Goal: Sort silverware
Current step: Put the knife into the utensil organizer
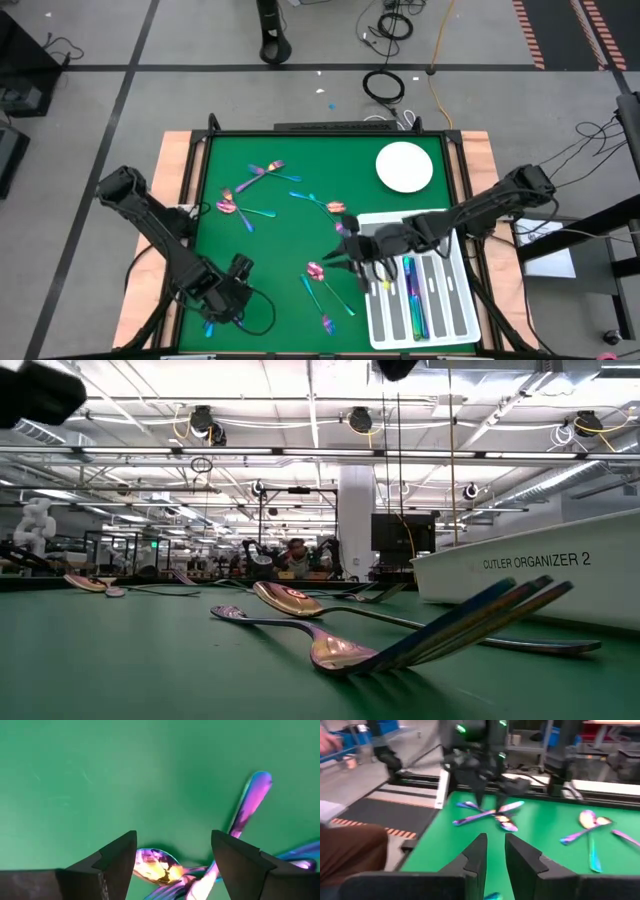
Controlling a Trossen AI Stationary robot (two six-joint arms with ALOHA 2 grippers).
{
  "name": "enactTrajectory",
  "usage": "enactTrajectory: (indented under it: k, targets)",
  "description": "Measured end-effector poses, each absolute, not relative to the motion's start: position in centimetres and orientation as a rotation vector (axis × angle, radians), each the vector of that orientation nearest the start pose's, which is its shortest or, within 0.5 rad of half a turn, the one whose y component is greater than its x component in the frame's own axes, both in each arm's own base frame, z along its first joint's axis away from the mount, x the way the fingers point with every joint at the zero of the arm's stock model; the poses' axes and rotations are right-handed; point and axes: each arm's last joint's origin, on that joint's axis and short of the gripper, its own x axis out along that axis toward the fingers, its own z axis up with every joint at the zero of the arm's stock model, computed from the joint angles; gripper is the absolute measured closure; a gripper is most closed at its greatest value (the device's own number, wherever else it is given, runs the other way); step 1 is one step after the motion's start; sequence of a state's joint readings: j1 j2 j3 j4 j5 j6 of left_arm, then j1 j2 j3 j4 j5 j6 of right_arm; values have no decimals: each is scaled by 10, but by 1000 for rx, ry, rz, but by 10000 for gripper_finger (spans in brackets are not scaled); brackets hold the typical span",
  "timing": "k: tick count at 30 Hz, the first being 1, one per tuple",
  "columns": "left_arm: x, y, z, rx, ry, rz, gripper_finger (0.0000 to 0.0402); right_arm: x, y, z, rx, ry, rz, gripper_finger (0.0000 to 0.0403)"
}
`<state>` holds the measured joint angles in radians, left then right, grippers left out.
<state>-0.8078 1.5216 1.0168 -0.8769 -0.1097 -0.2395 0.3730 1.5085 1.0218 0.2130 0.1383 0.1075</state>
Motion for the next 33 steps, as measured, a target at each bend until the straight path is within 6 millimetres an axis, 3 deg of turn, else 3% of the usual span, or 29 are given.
enactTrajectory:
  k: [7,13,23,33]
  targets:
    - [187,-205,182,376,1453,-473,143,308,146,283,40,235,152,344]
    - [183,-208,180,387,1469,-490,143,304,153,280,24,258,157,344]
    - [179,-213,179,392,1473,-497,143,306,146,278,-30,281,138,344]
    - [176,-212,164,373,1540,-488,143,311,131,271,-47,345,90,344]
